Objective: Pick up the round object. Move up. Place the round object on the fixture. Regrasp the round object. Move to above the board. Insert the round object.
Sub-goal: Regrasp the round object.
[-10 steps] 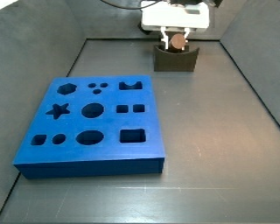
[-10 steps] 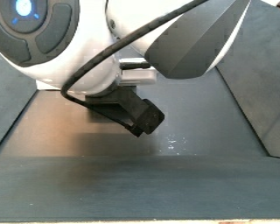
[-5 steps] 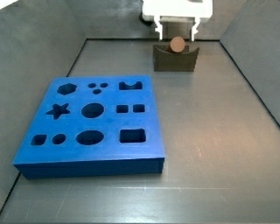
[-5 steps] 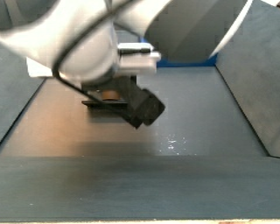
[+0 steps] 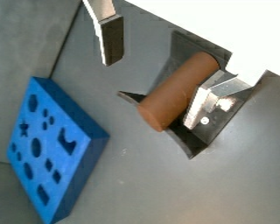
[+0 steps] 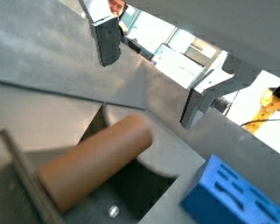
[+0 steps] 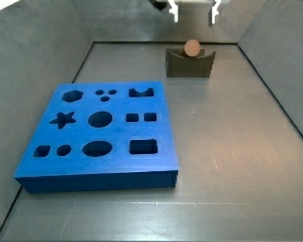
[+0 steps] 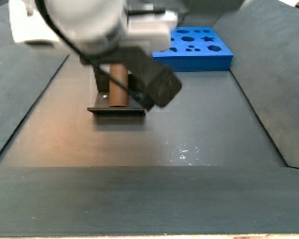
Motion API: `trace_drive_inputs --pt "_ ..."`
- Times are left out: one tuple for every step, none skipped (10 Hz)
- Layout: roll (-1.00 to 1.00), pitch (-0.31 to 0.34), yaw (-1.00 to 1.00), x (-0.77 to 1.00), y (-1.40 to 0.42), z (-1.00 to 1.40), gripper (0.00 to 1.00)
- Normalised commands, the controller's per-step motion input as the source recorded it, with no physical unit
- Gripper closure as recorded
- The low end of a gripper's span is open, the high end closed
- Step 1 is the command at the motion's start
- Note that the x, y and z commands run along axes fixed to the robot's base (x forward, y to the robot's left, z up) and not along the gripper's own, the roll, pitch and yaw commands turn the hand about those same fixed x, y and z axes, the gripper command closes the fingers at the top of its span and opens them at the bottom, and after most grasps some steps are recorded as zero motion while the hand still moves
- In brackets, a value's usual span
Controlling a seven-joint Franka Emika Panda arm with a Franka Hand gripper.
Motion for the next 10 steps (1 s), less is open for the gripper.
trace_drive_inputs --pt "0.08 0.145 -0.03 -0.03 0.00 0.19 0.00" --pt "1.00 0.062 0.00 -0.08 -1.00 0.81 0.00" --pt "1.00 0.059 0.00 -0.08 -1.00 0.76 0.00" --pt "1.00 0.050 0.00 -0.11 -1.00 0.75 0.00" --pt "1.00 0.039 0.00 -0.13 -0.92 0.61 0.00" --pt "1.00 0.035 0.00 -0.12 -0.82 0.47 0.00" --pt "1.00 0.031 0.00 -0.07 -0.56 0.13 0.00" --pt "1.00 0.029 0.00 -0.05 -0.45 0.05 0.00" --pt "1.00 0.027 0.00 -0.03 -0.13 0.03 0.00" --pt "1.00 0.026 0.00 -0.04 -0.04 0.04 0.00"
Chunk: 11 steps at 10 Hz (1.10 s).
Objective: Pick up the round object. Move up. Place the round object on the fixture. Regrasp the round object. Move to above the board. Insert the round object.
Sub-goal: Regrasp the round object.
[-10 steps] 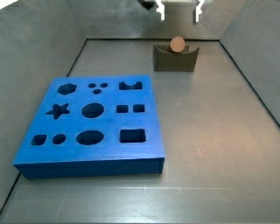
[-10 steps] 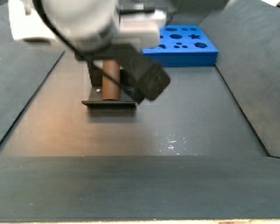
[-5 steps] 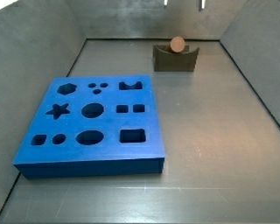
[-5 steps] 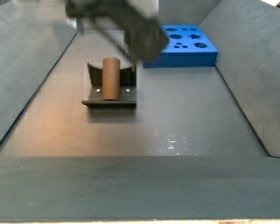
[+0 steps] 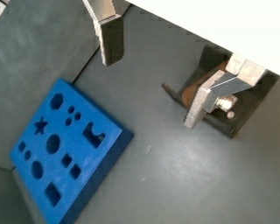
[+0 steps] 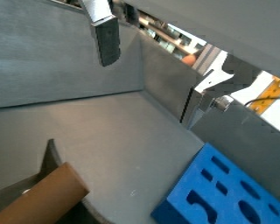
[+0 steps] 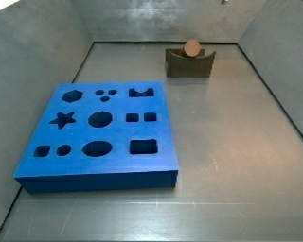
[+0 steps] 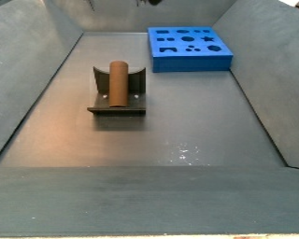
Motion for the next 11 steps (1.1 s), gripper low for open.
trace_drive_inputs --pt "1.00 0.022 0.00 -0.04 -0.03 0.02 0.00" --pt "1.00 0.019 0.00 -0.04 -0.04 0.02 0.00" --pt "1.00 0.013 0.00 -0.04 -0.03 0.03 0.00" --pt "1.00 0.010 0.00 -0.04 -0.03 0.02 0.00" --pt "1.00 0.004 0.00 -0.04 -0.03 0.01 0.00" --pt "1.00 0.000 0.00 -0.04 -0.03 0.01 0.00" --pt "1.00 -0.004 0.00 -0.04 -0.03 0.01 0.00" --pt "1.00 -0.008 0.00 -0.04 -0.03 0.01 0.00" --pt "1.00 -0.015 0.00 -0.04 -0.03 0.01 0.00" --pt "1.00 -0.020 0.00 -0.03 -0.03 0.01 0.00" --pt "1.00 -0.025 0.00 -0.03 -0.02 0.01 0.00"
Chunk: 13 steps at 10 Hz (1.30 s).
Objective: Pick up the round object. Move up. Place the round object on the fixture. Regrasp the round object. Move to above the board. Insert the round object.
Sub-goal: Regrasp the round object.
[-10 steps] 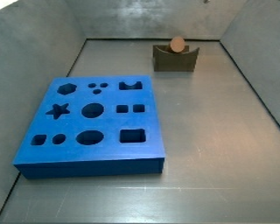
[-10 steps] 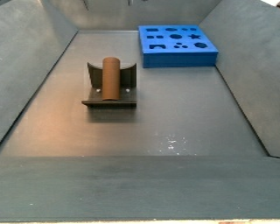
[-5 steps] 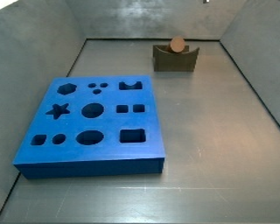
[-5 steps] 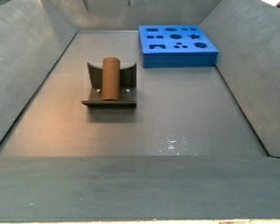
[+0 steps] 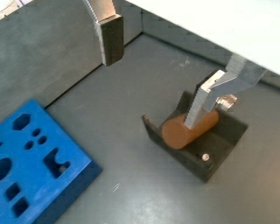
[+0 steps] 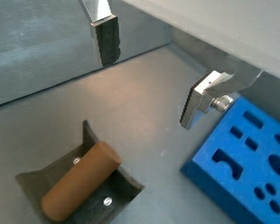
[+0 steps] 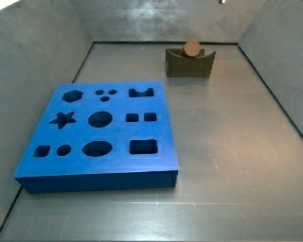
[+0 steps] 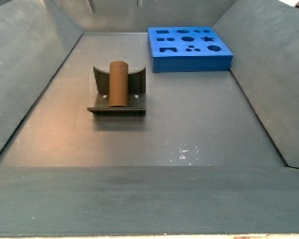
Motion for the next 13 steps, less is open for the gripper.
trace_drive_inputs --pt "1.00 -0.028 0.00 -0.03 -0.02 0.01 0.00" --pt "1.00 -0.035 0.01 -0.03 -0.02 0.02 0.00" --pt "1.00 -0.039 0.01 -0.02 -0.02 0.01 0.00" --pt "1.00 -0.045 0.01 -0.02 -0.02 0.02 0.00" --pt "1.00 -0.050 0.01 -0.02 -0.02 0.02 0.00" --pt "1.00 -0.054 0.01 -0.02 -0.02 0.02 0.00" --pt "1.00 -0.056 0.01 -0.02 -0.02 0.01 0.00" --pt "1.00 -0.057 0.01 -0.02 -0.02 0.01 0.00" --pt "1.00 -0.057 0.01 -0.02 -0.01 0.01 0.00" --pt "1.00 -0.057 0.01 -0.02 -0.02 0.01 0.00" --pt "1.00 -0.055 0.01 -0.02 -0.02 0.01 0.00" --pt "1.00 -0.052 0.01 -0.02 -0.02 0.02 0.00" --pt "1.00 -0.048 0.01 -0.01 -0.02 0.02 0.00"
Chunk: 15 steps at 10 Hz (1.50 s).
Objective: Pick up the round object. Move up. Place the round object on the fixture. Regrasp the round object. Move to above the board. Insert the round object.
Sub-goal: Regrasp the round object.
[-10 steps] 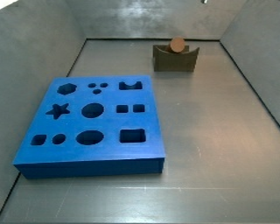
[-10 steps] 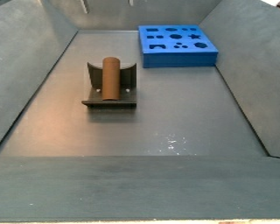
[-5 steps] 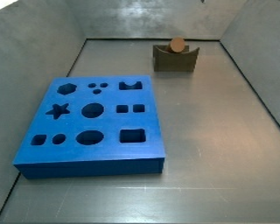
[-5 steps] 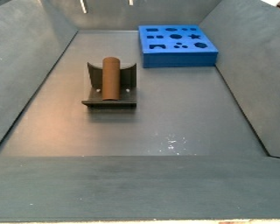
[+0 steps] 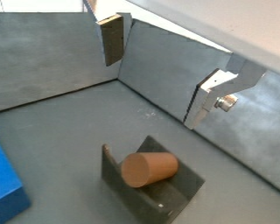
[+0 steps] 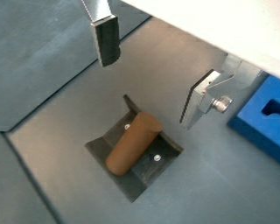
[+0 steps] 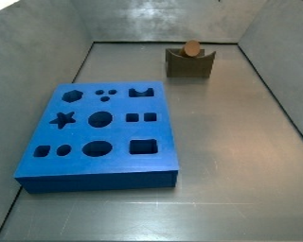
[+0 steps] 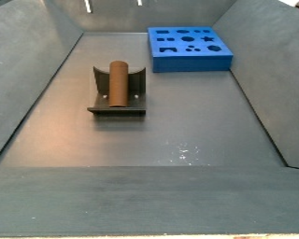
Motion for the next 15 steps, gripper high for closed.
trace_drive_inputs --pt "1.00 -0.042 0.01 -0.01 -0.02 0.02 0.00" --pt "1.00 -0.039 0.01 0.00 -0.02 0.01 0.00" --pt "1.00 -0.032 0.01 0.01 -0.02 0.00 0.00" --pt "1.00 -0.028 0.01 0.01 -0.02 0.00 0.00" --pt "1.00 -0.020 0.01 0.02 -0.03 0.00 0.00" --pt "1.00 -0.007 0.01 0.02 -0.03 -0.01 0.00" --pt "1.00 0.004 0.02 0.03 -0.03 -0.01 0.00" --pt "1.00 0.012 0.02 0.03 -0.03 -0.01 0.00" --pt "1.00 0.032 0.02 0.04 -0.03 -0.01 0.00" --pt "1.00 0.047 0.03 0.05 -0.03 -0.01 0.00" --pt "1.00 0.073 0.04 0.05 -0.04 -0.02 0.00" --pt "1.00 0.090 0.04 0.06 -0.04 -0.01 0.00" --pt "1.00 0.144 0.07 0.07 -0.04 -0.01 0.00" --pt "1.00 0.176 0.09 0.08 -0.04 -0.01 0.00" --pt "0.91 0.229 0.10 0.09 -0.05 -0.02 0.00"
